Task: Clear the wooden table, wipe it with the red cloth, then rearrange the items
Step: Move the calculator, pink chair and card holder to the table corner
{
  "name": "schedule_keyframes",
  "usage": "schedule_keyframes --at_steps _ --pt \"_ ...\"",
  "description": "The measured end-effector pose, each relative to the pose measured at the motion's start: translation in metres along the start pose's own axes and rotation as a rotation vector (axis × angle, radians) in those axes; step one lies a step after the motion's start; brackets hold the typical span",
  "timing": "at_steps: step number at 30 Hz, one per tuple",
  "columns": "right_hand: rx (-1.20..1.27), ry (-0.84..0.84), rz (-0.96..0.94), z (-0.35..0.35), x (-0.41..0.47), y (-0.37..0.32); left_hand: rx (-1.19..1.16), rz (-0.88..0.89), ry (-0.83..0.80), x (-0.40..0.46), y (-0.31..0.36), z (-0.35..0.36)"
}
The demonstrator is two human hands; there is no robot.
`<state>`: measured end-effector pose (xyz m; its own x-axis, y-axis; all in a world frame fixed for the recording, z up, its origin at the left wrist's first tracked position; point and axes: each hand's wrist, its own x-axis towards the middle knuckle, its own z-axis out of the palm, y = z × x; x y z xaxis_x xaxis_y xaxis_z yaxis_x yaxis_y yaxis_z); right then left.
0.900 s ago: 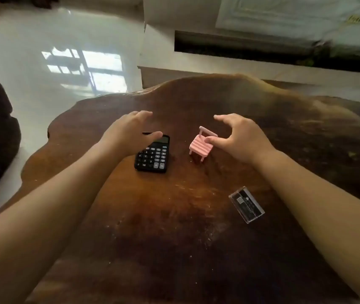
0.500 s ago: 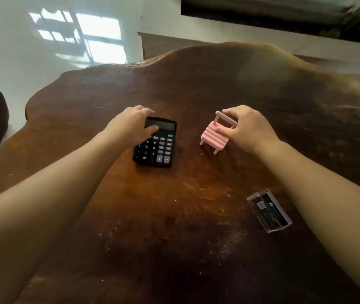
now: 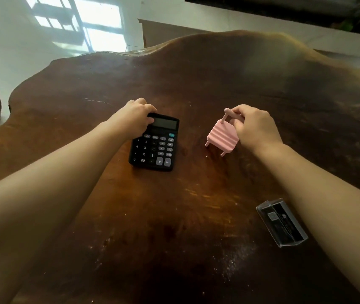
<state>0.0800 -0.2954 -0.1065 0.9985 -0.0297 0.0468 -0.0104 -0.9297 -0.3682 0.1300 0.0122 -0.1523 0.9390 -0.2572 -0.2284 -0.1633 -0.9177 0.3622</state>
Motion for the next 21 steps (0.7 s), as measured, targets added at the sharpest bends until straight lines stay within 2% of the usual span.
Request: schedule_keyframes --at_steps 6,10,21 --pt "0.011 -0.008 -0.042 -0.003 0.004 -0.016 -0.140 -0.058 -0.057 -0.005 -0.018 -0.014" --pt "0.026 -0.021 -0.106 -0.008 0.010 -0.045 -0.251 -0.116 -0.030 -0.032 -0.041 -0.032" --pt "0.107 -0.148 -0.359 0.022 0.020 -0.197 -0.316 -0.340 0.129 -0.138 -0.159 -0.103"
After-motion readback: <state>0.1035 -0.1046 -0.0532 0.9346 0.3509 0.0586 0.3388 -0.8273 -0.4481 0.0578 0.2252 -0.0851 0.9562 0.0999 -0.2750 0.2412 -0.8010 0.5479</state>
